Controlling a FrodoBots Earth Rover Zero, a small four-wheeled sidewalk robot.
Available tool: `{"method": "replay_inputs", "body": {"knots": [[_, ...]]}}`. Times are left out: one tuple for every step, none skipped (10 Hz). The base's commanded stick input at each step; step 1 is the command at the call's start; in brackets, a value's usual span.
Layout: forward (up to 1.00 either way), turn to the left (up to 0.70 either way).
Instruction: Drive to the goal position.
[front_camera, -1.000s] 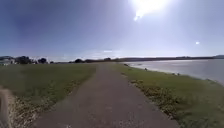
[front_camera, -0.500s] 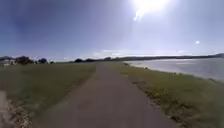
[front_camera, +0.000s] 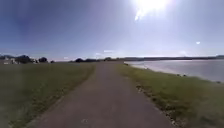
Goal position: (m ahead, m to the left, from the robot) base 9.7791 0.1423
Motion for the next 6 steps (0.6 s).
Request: {"method": "replay_inputs", "body": {"knots": [[0.7,0.0],[0.7,0.17],[0.7,0.19],[0.7,0.0],[0.7,0.0],[0.7,0.0]]}}
